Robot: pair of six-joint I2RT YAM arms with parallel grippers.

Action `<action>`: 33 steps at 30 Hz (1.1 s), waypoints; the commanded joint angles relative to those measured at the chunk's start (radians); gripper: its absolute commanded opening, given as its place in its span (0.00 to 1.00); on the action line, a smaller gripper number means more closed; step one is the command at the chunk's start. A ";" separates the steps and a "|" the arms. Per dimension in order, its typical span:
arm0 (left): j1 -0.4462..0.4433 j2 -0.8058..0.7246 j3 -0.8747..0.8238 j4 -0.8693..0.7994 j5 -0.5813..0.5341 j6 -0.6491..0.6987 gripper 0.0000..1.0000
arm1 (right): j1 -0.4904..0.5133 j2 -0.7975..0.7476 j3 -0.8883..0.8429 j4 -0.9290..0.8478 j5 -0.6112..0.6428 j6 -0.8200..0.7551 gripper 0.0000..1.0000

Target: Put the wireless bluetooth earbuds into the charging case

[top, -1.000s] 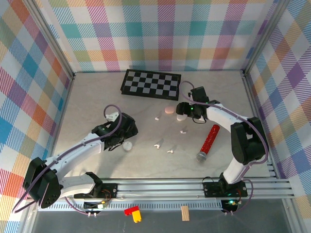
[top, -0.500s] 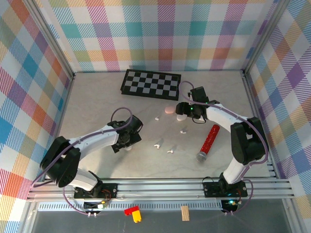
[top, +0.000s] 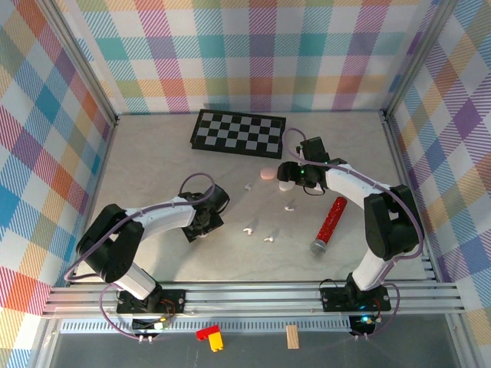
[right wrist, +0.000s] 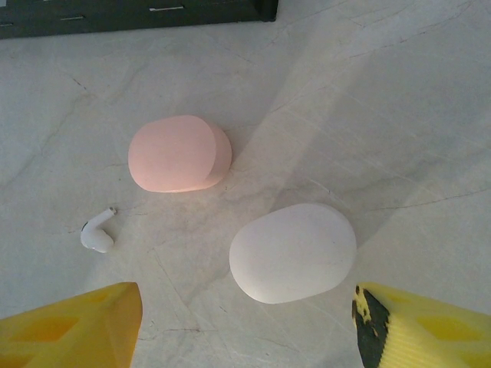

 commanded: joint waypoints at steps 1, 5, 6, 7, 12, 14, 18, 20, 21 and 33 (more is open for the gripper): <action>-0.002 0.021 -0.027 0.007 0.000 -0.030 0.73 | 0.006 -0.024 -0.010 0.013 -0.009 -0.003 0.72; -0.001 0.034 -0.029 0.012 0.006 -0.028 0.65 | 0.005 -0.026 -0.012 0.011 -0.009 0.003 0.72; -0.001 0.034 -0.030 0.011 0.010 -0.028 0.62 | 0.006 -0.028 -0.011 0.009 -0.007 0.003 0.72; -0.001 0.032 -0.030 0.009 0.011 -0.028 0.60 | 0.005 -0.029 -0.011 0.008 -0.006 0.002 0.72; -0.001 0.003 -0.031 -0.012 0.012 -0.022 0.52 | 0.006 -0.036 -0.003 0.007 -0.007 0.008 0.72; -0.001 -0.016 -0.028 -0.020 0.015 -0.019 0.51 | 0.006 -0.041 0.000 0.006 -0.011 0.010 0.72; -0.003 -0.066 -0.013 -0.023 -0.005 0.015 0.50 | 0.005 -0.060 0.005 0.000 -0.024 0.010 0.72; -0.008 -0.093 -0.005 0.008 -0.030 0.080 0.50 | 0.006 -0.075 0.008 -0.002 -0.038 0.004 0.72; -0.009 -0.102 0.000 0.035 -0.036 0.134 0.51 | 0.005 -0.082 0.015 -0.013 -0.051 -0.009 0.72; -0.011 -0.153 -0.015 0.615 0.131 0.936 0.52 | 0.005 -0.128 0.132 -0.229 -0.378 -0.169 0.73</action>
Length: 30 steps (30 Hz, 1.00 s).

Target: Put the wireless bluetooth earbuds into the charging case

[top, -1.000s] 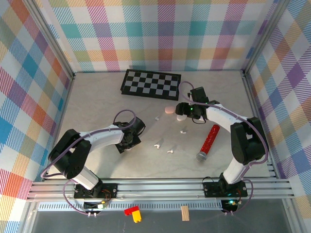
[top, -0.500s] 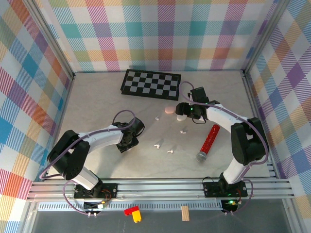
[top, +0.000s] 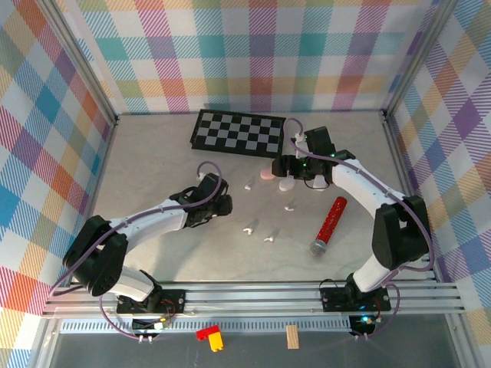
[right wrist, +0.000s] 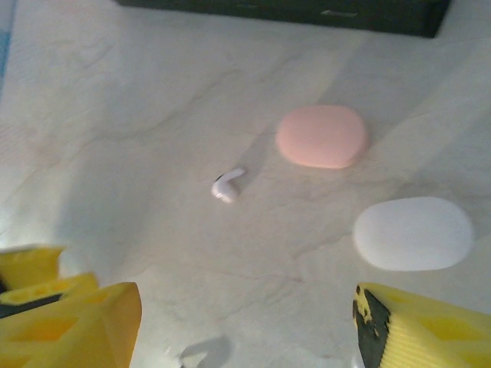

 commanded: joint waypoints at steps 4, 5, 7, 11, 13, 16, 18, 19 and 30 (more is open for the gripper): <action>-0.010 -0.015 -0.045 0.406 0.189 0.506 0.51 | 0.005 -0.036 0.046 -0.128 -0.193 -0.063 0.72; -0.010 -0.008 -0.043 0.430 0.218 0.540 0.52 | 0.005 -0.034 0.055 -0.146 -0.212 -0.073 0.72; -0.010 0.007 -0.027 0.447 0.284 0.600 0.53 | 0.005 -0.032 0.063 -0.173 -0.256 -0.091 0.72; -0.009 0.016 -0.013 0.467 0.436 0.710 0.50 | 0.008 -0.024 0.065 -0.200 -0.326 -0.108 0.72; -0.010 0.009 -0.022 0.502 0.490 0.744 0.50 | 0.011 -0.015 0.067 -0.210 -0.358 -0.106 0.71; -0.010 0.005 -0.020 0.519 0.538 0.777 0.51 | 0.025 0.006 0.074 -0.217 -0.386 -0.095 0.70; -0.010 0.009 -0.006 0.504 0.547 0.791 0.51 | 0.039 0.014 0.082 -0.212 -0.405 -0.090 0.70; -0.010 0.010 -0.003 0.502 0.553 0.797 0.52 | 0.045 0.018 0.084 -0.209 -0.412 -0.085 0.70; -0.008 0.001 0.000 0.549 0.599 0.808 0.52 | 0.101 0.077 0.110 -0.210 -0.438 -0.065 0.63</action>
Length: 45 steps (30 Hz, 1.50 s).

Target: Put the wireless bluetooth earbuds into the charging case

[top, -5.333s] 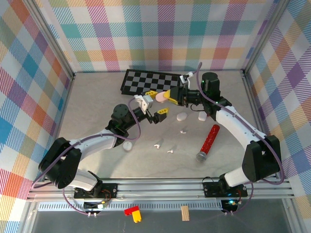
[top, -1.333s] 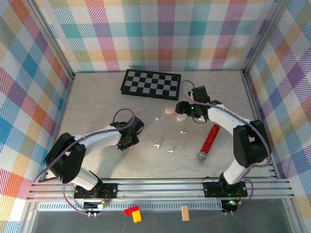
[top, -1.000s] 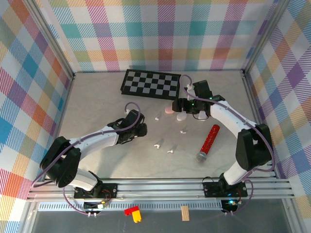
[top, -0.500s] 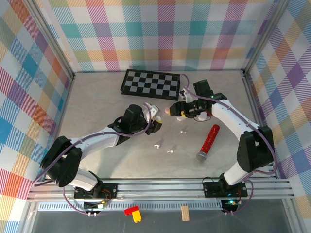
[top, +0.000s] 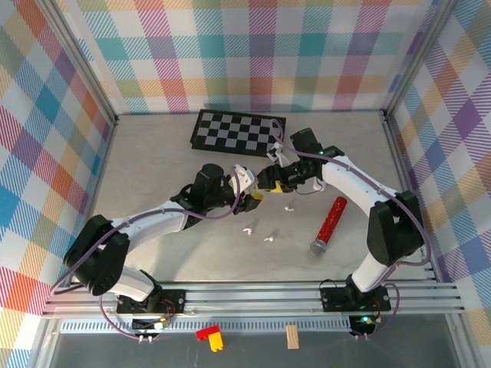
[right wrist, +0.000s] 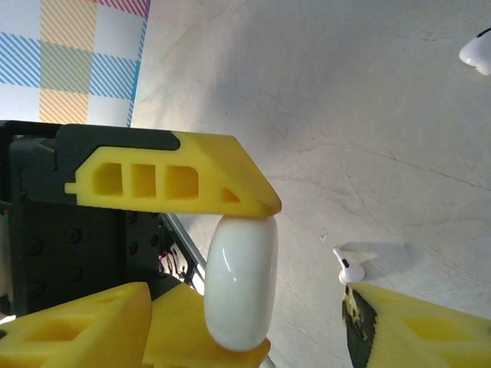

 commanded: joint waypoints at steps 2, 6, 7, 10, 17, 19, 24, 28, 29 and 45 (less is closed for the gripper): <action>-0.005 -0.010 0.026 0.055 0.036 0.029 0.52 | 0.014 0.022 0.029 -0.027 -0.029 0.003 0.59; -0.005 -0.010 0.029 0.056 0.018 0.030 0.52 | 0.018 0.024 0.033 -0.035 -0.027 0.000 0.49; -0.005 -0.008 0.029 0.058 0.011 0.029 0.53 | 0.017 0.023 0.034 -0.035 -0.025 -0.001 0.46; -0.005 -0.007 0.027 0.059 0.009 0.028 0.53 | 0.018 0.017 0.033 -0.033 -0.016 -0.003 0.35; -0.004 -0.021 0.009 0.079 0.013 0.018 0.55 | 0.016 -0.007 0.024 0.011 0.021 -0.008 0.19; 0.001 -0.033 -0.004 0.112 0.011 -0.013 0.63 | 0.016 -0.024 0.016 0.044 0.029 -0.009 0.17; 0.072 -0.059 -0.133 0.523 0.082 -0.383 1.00 | -0.006 -0.122 -0.057 0.193 0.054 -0.013 0.15; 0.083 -0.031 -0.202 0.805 0.132 -0.592 1.00 | -0.050 -0.217 -0.140 0.371 -0.040 0.008 0.15; 0.084 -0.018 -0.207 0.866 0.159 -0.635 1.00 | -0.055 -0.246 -0.163 0.422 -0.073 0.005 0.14; 0.040 0.038 -0.113 1.051 0.397 -0.807 0.61 | -0.058 -0.460 -0.373 0.919 -0.288 0.018 0.13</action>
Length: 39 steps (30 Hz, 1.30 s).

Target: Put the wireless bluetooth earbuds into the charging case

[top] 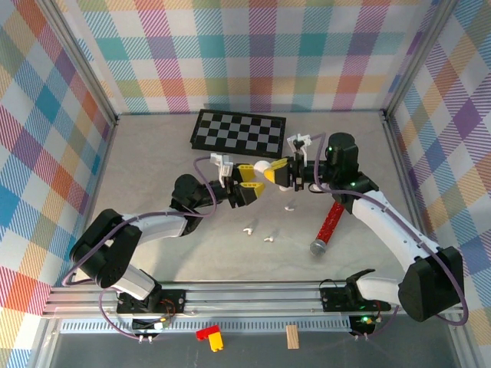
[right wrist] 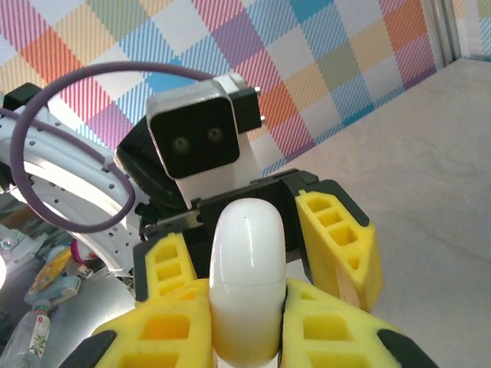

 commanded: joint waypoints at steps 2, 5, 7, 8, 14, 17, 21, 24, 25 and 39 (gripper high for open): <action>-0.022 -0.033 0.043 0.074 0.062 -0.049 0.54 | 0.005 -0.028 -0.037 0.195 -0.071 0.013 0.13; -0.026 -0.048 0.050 0.074 0.064 -0.062 0.53 | 0.005 -0.029 -0.047 0.241 -0.072 0.035 0.10; -0.026 -0.054 0.056 0.074 0.071 -0.070 0.50 | 0.004 -0.029 -0.049 0.246 -0.073 0.035 0.10; -0.026 -0.057 0.058 0.074 0.071 -0.072 0.46 | 0.005 -0.029 -0.050 0.247 -0.075 0.034 0.10; -0.026 -0.072 0.061 0.073 0.069 -0.072 0.40 | 0.005 -0.042 -0.052 0.202 -0.107 0.000 0.11; -0.026 -0.069 0.067 0.074 0.073 -0.074 0.37 | 0.008 -0.042 -0.053 0.198 -0.130 0.001 0.10; -0.026 -0.064 0.073 0.073 0.078 -0.078 0.32 | 0.011 -0.047 -0.057 0.177 -0.139 -0.014 0.10; -0.026 -0.065 0.073 0.073 0.075 -0.084 0.32 | 0.011 -0.047 -0.056 0.135 -0.145 -0.049 0.11; -0.026 -0.065 0.073 0.073 0.072 -0.087 0.32 | 0.011 -0.046 -0.056 0.127 -0.144 -0.055 0.11; -0.023 -0.036 0.062 0.070 0.128 0.000 0.00 | 0.014 -0.065 -0.045 0.060 0.004 -0.046 0.51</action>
